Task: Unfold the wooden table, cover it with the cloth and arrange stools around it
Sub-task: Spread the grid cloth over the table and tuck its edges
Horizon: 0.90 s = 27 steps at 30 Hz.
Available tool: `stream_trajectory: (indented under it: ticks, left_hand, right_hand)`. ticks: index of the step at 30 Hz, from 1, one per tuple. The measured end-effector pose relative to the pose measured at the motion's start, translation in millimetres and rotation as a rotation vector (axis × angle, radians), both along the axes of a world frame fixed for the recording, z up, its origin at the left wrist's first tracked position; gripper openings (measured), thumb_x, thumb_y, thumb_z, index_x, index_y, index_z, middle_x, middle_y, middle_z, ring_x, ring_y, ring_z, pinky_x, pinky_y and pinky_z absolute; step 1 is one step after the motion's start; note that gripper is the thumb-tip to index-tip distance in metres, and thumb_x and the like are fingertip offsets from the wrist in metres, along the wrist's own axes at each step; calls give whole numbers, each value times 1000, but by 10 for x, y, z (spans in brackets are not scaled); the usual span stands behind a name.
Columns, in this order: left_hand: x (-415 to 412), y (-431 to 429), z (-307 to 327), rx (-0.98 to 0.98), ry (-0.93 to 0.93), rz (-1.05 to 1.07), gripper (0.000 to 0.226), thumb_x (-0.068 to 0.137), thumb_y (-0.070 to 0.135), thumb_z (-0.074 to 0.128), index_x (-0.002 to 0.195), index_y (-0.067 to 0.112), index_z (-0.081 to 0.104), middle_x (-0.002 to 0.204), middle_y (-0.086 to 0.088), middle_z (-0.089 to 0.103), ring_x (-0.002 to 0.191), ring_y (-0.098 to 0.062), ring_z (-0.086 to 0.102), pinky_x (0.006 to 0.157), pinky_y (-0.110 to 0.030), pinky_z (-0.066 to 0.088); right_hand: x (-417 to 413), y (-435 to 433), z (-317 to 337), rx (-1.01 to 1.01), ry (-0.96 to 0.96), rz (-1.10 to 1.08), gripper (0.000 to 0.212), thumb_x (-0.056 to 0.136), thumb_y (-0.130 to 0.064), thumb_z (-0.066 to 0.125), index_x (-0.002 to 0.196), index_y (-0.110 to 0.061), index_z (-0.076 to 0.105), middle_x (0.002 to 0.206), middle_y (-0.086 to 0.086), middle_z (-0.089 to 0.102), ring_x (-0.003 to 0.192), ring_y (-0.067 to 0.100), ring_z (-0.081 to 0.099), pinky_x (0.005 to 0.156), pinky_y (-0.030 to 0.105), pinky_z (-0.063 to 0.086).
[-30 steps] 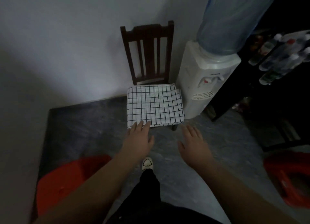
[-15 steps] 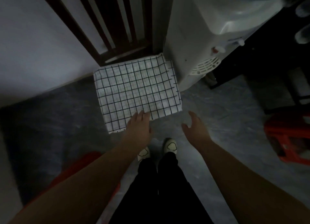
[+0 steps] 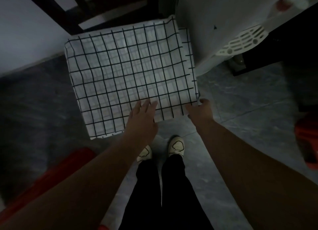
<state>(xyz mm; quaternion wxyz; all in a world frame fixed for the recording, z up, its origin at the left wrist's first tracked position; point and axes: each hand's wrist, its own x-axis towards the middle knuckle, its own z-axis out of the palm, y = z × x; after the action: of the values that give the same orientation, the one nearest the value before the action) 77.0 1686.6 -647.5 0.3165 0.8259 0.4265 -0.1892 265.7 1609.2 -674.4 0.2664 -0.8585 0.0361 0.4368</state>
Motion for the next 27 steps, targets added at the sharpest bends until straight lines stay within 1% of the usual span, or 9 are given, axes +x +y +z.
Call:
stream_trajectory:
  ticks: [4, 6, 9, 10, 12, 15, 19, 23, 27]
  left_hand:
    - [-63, -32, -81, 47, 113, -84, 91, 92, 37, 61, 155, 34, -5, 166, -3, -9, 151, -30, -16, 121, -57, 1]
    - [-105, -36, -146, 68, 166, -113, 100, 91, 39, 63, 154, 38, -15, 164, -5, -21, 148, -33, -24, 118, -62, -3]
    - [-166, -20, -259, 125, 177, -168, 104, 91, 37, 64, 152, 36, -20, 162, -8, -26, 146, -36, -29, 116, -65, -4]
    - [-181, -17, -299, 139, 165, -179, 104, 91, 36, 64, 153, 35, -20, 162, -9, -25, 146, -36, -29, 117, -64, -4]
    - [-212, -21, -376, 162, 137, -189, 104, 91, 36, 65, 154, 35, -18, 163, -9, -23, 146, -36, -28, 118, -63, -4]
    - [-246, -65, -454, 202, 117, -173, 106, 88, 35, 68, 154, 34, -15, 164, -9, -18, 147, -36, -25, 118, -62, -4]
    - [-288, -145, -343, 194, 103, -126, 107, 86, 41, 70, 155, 36, -12, 165, -7, -13, 150, -34, -18, 118, -63, -2]
    - [-377, -199, 27, 197, 53, -113, 100, 90, 38, 64, 155, 36, -12, 166, -7, -4, 152, -31, -9, 120, -59, 4]
    - [-547, -209, 646, 189, -44, -36, 87, 90, 24, 62, 157, 26, 6, 164, -6, 17, 151, -27, 16, 121, -50, 19]
  right_hand:
    - [-20, -4, -36, -56, -126, 146, 78, 85, -28, 73, 149, -12, 31, 147, 12, 36, 126, 30, 48, 103, 45, 47]
    - [5, -4, -57, -36, -83, 99, 89, 83, -29, 76, 153, -13, 23, 154, 13, 29, 133, 31, 42, 106, 42, 43]
    - [19, -3, -121, 50, 82, -42, 87, 83, -26, 78, 151, -10, 26, 143, 11, 45, 121, 25, 53, 94, 32, 46]
    - [17, -8, -145, 76, 101, -64, 73, 84, -25, 78, 143, -12, 37, 125, 6, 56, 105, 20, 60, 86, 30, 49]
    - [11, -25, -169, 110, 104, -59, 42, 85, -25, 77, 114, -17, 49, 94, -3, 58, 80, 10, 58, 81, 32, 55]
    - [-12, -77, -177, 133, 150, -49, 22, 85, -29, 77, 91, -16, 60, 95, 7, 67, 82, 20, 63, 89, 45, 56]
    - [-99, -132, 65, 253, 316, -197, 8, 90, -19, 70, 97, -19, 66, 99, 6, 70, 96, 25, 66, 82, 41, 58]
    - [-233, -134, 590, 423, 433, -233, 24, 94, -12, 65, 117, -12, 67, 110, 9, 74, 104, 27, 70, 88, 47, 57]
    - [-421, -154, 1364, 497, 423, -234, 17, 95, -10, 63, 110, -14, 68, 106, 7, 76, 100, 26, 72, 84, 46, 58]
